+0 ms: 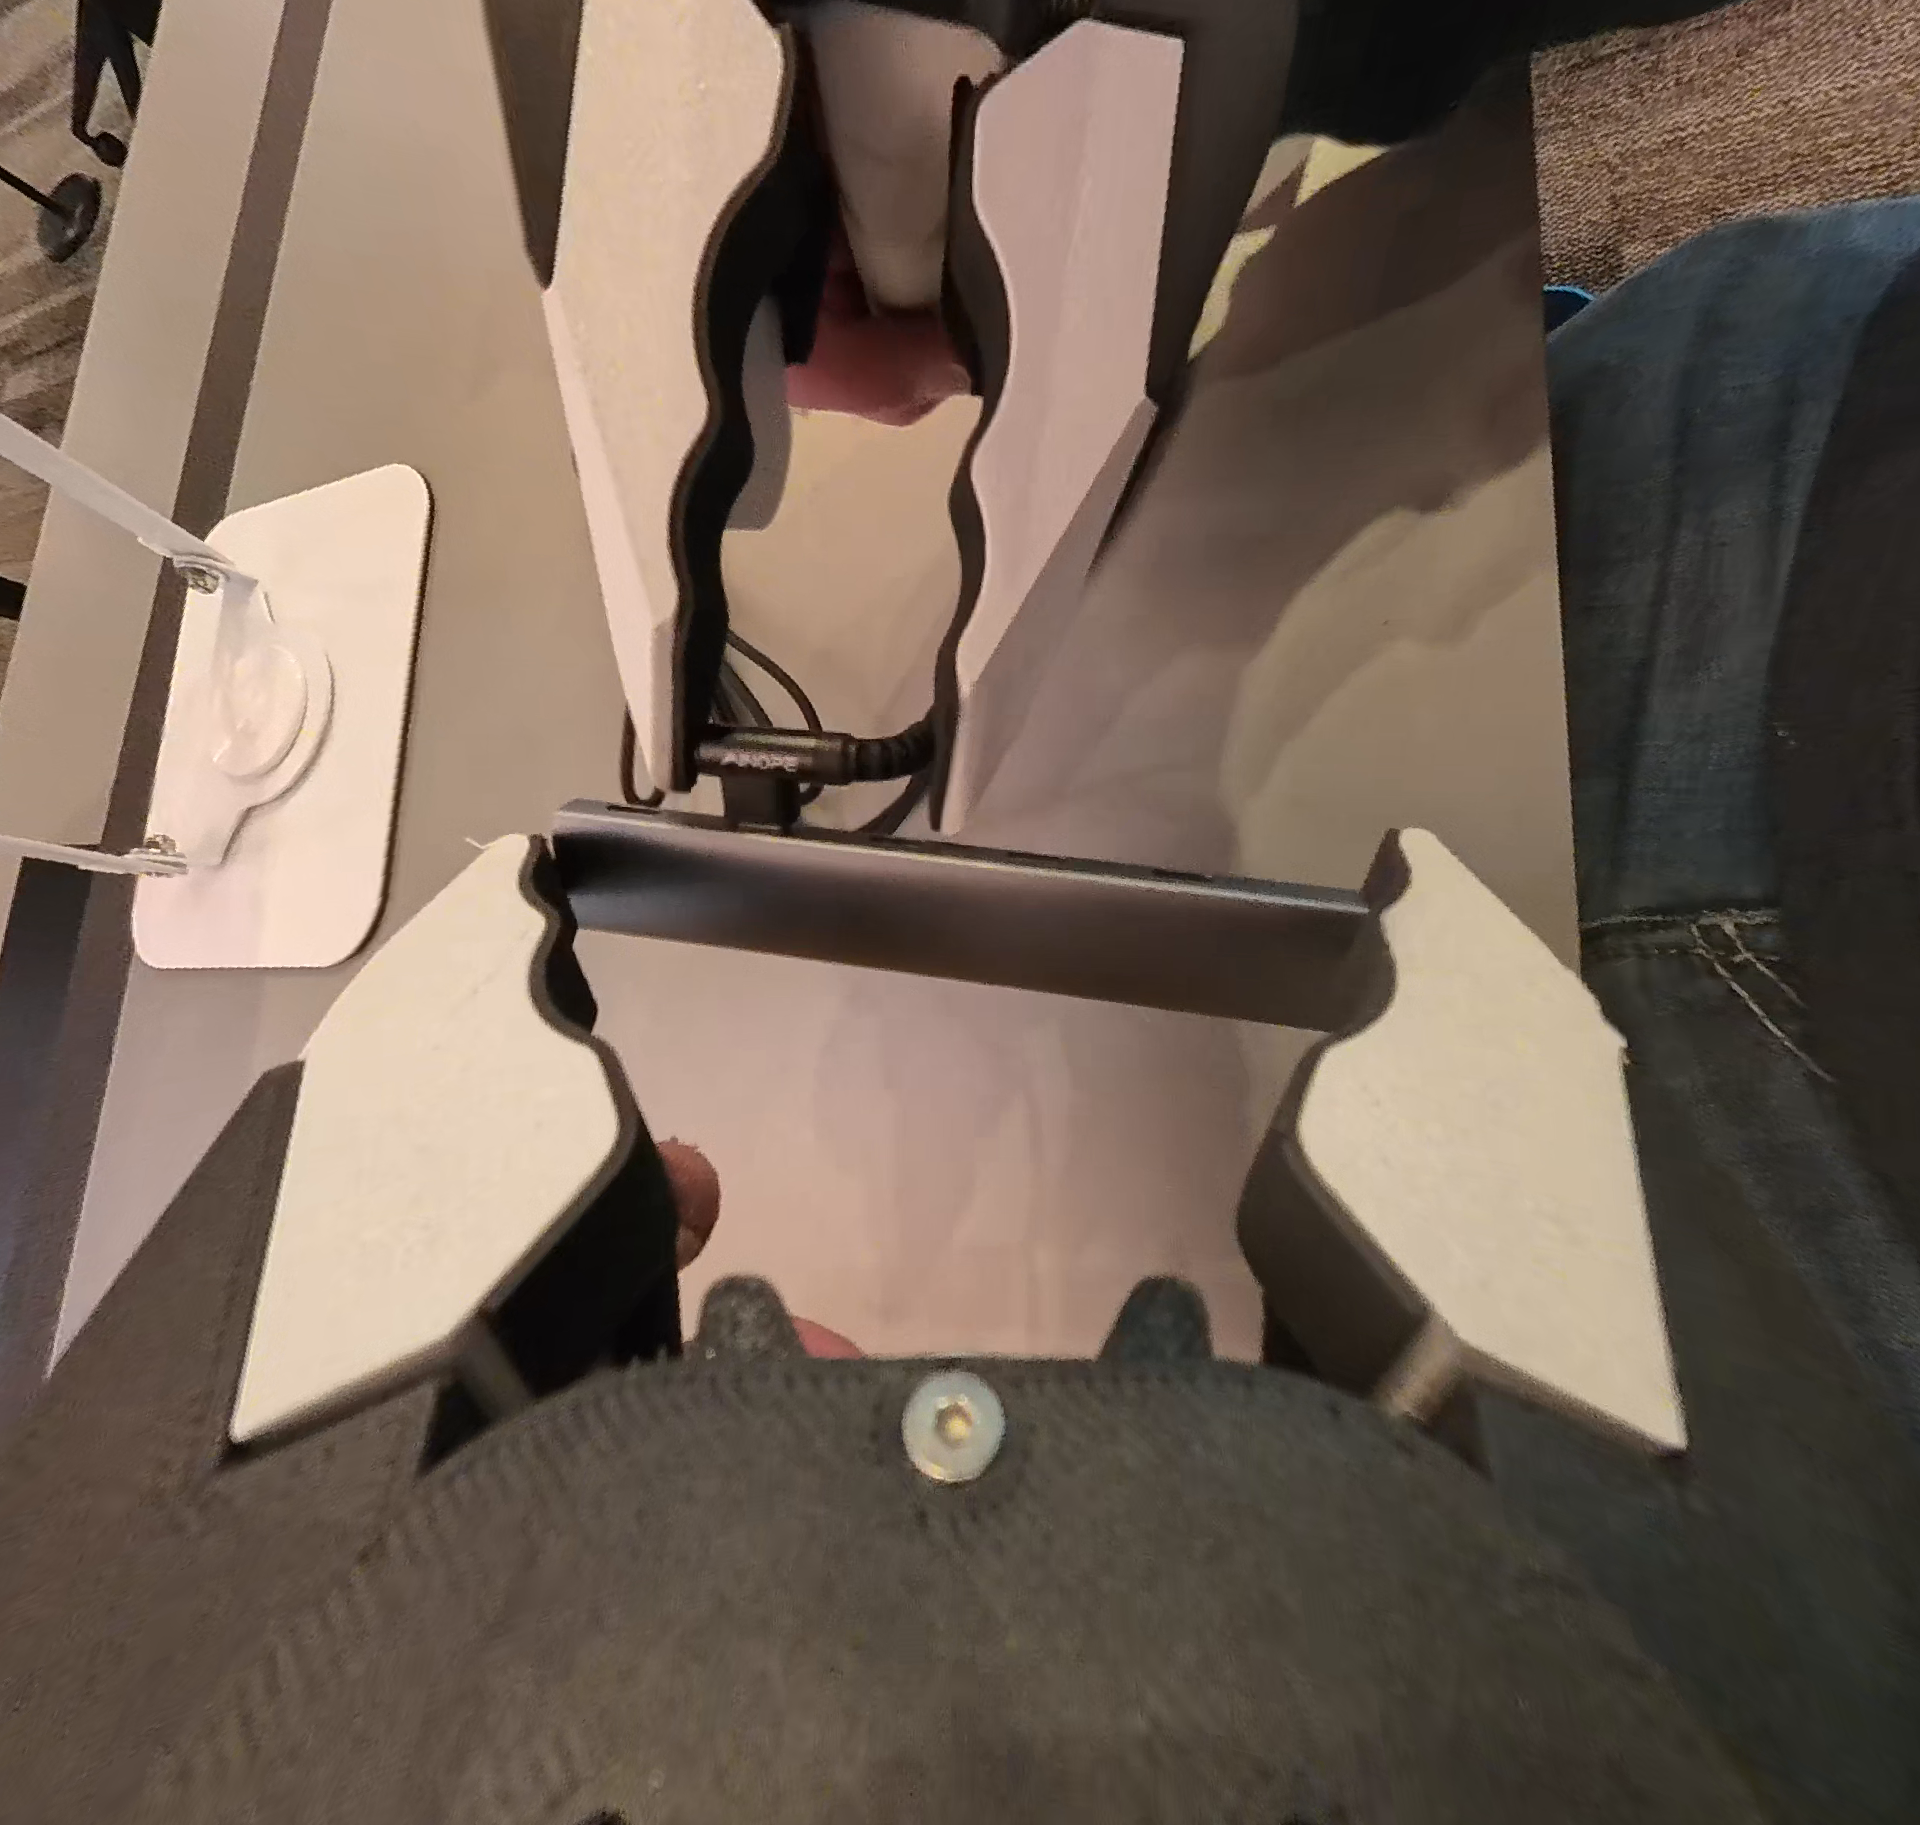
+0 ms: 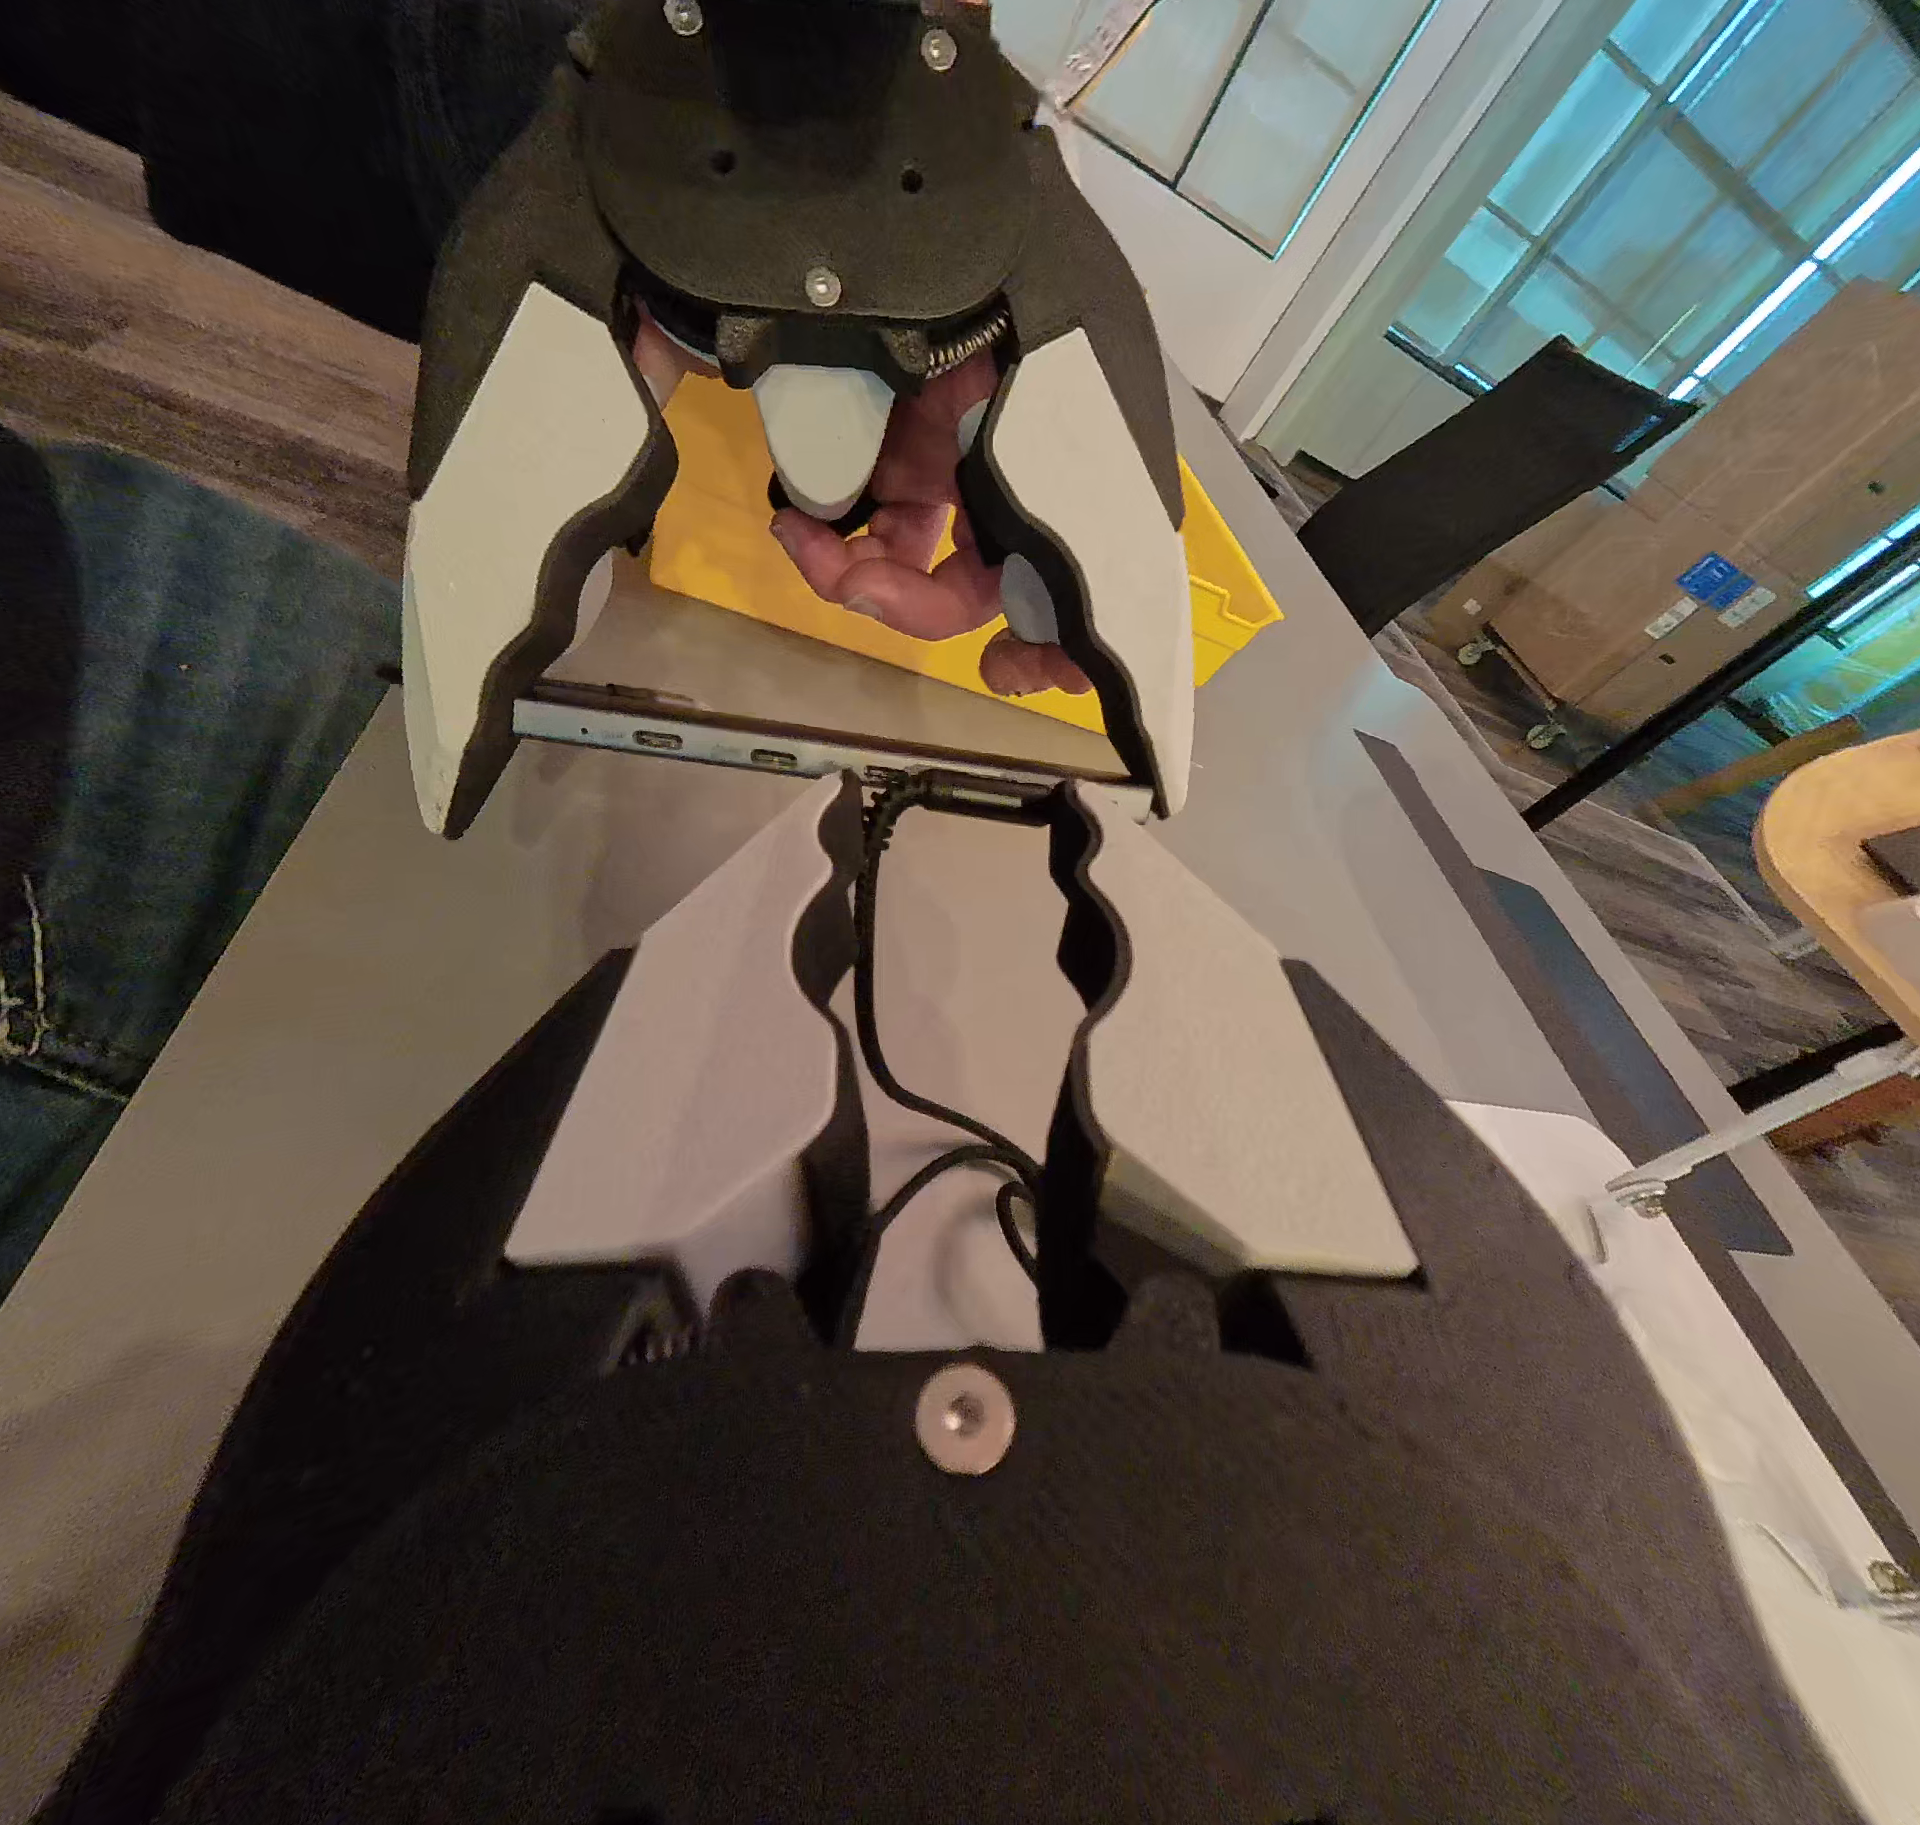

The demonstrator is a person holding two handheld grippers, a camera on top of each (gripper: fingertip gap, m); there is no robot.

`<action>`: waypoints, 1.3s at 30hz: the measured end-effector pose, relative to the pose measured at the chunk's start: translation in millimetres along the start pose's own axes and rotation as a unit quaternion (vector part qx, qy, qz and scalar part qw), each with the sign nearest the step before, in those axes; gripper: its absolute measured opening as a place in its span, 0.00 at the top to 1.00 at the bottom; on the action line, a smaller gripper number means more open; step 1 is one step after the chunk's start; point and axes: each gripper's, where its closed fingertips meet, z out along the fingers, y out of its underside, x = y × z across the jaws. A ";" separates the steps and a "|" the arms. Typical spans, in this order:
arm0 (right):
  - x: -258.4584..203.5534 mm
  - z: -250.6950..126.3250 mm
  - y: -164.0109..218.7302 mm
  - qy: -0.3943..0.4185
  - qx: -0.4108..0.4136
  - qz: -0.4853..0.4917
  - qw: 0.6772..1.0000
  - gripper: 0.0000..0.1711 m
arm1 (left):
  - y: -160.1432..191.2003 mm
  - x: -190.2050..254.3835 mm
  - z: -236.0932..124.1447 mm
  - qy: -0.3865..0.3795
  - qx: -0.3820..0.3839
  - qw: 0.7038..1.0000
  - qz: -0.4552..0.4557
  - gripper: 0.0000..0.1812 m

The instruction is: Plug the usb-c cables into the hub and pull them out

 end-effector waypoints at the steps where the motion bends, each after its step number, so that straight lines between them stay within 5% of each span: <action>1: 1.0 0.0 -0.5 0.006 0.002 0.003 1.000 0.81 | -0.9 -1.0 -0.6 0.000 0.003 1.000 -0.003 0.24; 9: 0.1 -0.3 2.9 0.030 -0.028 -0.029 0.999 0.82 | 0.7 -0.1 1.6 0.006 0.012 1.000 -0.025 0.24; 18: -2.8 -3.1 -1.9 -0.061 0.031 0.098 0.993 0.82 | 2.8 2.4 1.1 -0.005 -0.013 1.000 0.022 0.24; 30: 2.6 -4.9 -6.9 0.042 -0.007 -0.007 0.999 0.82 | -9.5 -0.6 -6.6 0.018 0.040 0.998 -0.046 0.24; 39: -2.1 -7.7 -9.3 -0.062 0.045 0.102 0.992 0.82 | -3.3 3.3 -3.7 -0.005 -0.001 1.000 0.025 0.24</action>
